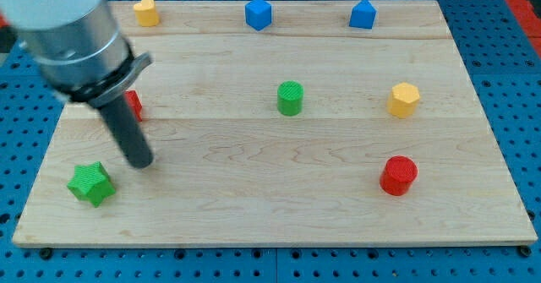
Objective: Place the green circle at the bottom center of the board
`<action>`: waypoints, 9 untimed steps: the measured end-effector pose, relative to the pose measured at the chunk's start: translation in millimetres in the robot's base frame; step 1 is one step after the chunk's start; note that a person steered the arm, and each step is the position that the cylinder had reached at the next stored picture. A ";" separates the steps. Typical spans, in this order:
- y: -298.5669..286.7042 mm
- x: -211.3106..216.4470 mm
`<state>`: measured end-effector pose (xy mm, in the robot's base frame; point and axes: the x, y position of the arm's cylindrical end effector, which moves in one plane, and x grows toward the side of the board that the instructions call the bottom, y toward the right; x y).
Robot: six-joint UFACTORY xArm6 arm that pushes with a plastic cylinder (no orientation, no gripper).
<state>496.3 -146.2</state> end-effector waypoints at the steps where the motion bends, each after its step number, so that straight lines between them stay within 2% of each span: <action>1: 41.4 -79.2; 2: 76.2 -123.1; 3: 184.9 -169.1; 4: 233.5 -151.2; 6: 240.5 -118.3; 8: 205.3 -103.3; 9: 193.6 -71.9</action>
<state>424.4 47.4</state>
